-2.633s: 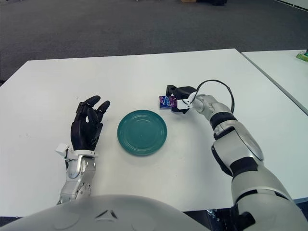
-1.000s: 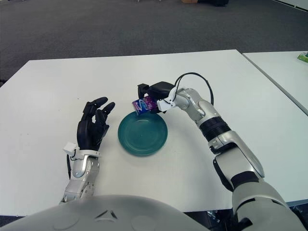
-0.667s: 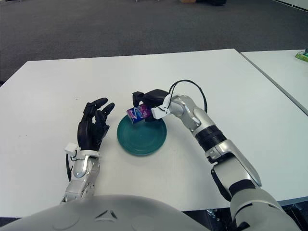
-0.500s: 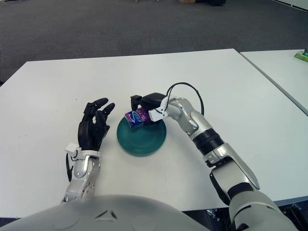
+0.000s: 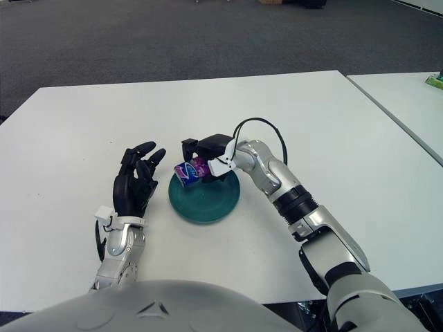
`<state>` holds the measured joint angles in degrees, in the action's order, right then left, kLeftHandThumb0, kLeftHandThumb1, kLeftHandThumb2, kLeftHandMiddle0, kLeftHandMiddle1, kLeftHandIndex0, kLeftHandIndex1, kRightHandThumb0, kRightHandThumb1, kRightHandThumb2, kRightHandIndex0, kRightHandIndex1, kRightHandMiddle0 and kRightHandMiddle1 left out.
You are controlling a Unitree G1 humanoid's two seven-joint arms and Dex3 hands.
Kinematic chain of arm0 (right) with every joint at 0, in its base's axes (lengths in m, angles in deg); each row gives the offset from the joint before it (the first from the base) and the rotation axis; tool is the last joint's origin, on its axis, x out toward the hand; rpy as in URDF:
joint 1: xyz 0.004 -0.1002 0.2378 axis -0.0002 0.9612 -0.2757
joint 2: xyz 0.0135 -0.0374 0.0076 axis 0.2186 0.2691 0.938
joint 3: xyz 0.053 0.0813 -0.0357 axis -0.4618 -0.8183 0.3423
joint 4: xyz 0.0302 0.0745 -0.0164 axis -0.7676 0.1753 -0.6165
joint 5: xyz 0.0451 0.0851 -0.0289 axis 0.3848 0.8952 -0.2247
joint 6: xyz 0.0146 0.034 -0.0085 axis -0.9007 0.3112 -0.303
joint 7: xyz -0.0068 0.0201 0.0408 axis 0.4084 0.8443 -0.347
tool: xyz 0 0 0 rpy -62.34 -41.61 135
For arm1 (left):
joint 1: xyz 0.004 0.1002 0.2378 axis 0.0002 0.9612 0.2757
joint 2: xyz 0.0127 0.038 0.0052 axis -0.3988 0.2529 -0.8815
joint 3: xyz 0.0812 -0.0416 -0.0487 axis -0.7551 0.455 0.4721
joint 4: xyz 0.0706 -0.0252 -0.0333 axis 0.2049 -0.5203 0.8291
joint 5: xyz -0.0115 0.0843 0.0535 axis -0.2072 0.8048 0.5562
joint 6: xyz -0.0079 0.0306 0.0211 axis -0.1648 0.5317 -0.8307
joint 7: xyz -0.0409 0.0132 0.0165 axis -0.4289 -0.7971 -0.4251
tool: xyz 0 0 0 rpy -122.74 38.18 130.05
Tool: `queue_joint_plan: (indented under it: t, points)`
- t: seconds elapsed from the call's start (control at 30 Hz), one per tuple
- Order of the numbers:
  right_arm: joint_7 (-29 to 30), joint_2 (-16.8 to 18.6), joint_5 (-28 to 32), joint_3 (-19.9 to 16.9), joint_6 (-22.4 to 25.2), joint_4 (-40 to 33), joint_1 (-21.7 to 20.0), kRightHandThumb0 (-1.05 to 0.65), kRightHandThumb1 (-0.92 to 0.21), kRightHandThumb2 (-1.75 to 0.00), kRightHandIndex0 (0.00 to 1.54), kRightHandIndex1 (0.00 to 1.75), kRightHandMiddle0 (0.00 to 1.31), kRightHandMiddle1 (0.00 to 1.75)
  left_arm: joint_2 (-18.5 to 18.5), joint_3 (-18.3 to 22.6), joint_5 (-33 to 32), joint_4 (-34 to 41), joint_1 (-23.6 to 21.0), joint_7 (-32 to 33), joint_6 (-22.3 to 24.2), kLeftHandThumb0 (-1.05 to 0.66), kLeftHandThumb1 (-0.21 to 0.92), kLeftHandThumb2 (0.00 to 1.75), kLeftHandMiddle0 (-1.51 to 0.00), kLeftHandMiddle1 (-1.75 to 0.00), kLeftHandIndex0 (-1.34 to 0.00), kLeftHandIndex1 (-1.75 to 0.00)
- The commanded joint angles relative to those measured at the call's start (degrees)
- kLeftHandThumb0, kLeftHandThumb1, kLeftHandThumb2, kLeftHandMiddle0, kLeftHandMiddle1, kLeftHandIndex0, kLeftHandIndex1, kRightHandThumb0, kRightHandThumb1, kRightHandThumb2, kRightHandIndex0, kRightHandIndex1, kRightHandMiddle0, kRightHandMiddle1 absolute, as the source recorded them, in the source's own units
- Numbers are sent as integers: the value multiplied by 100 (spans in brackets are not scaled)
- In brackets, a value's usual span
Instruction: Put the gum into the plate.
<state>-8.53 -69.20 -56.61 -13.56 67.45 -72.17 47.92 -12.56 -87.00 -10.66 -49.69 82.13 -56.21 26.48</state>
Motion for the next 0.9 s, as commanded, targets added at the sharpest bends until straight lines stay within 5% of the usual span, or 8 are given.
queue_joint_plan:
  t: [0.0, 0.1, 0.23, 0.37, 0.57, 0.87]
  points:
    - [-54, -82, 9, 6, -22, -97, 103, -40, -60, -96, 78, 175, 40, 175, 694, -39, -48, -45, -168, 24, -143, -84, 92, 77, -40, -72, -26, -122]
    - [-195, -121, 12, 40, 8, -177, 131, -40, -63, -91, 76, 175, 38, 175, 672, -31, -90, -42, -159, -3, -169, -83, 92, 76, -40, -72, -26, -123]
    - [-447, -232, -150, 130, 40, -265, 51, -37, -83, -64, 63, 175, 26, 175, 677, -31, -157, -62, -164, -28, -191, -83, 92, 76, -41, -72, -26, -123]
    - [-626, -334, -281, 189, -26, -263, -85, -74, -90, -68, 40, 175, 8, 156, 709, -18, -203, -125, -195, -16, -241, -84, 92, 77, -40, -72, -25, -122]
    - [-672, -563, -530, 270, -359, -248, -225, -94, -92, -74, 19, 131, 1, 96, 811, 193, 26, -526, -313, 284, -495, -83, 92, 80, -37, -69, -24, -120]
    - [-467, -752, -581, 246, -902, -127, -249, -104, -92, -79, 10, 162, 0, 79, 836, 431, 554, -925, -498, 991, -560, -80, 92, 84, -32, -67, -18, -112]
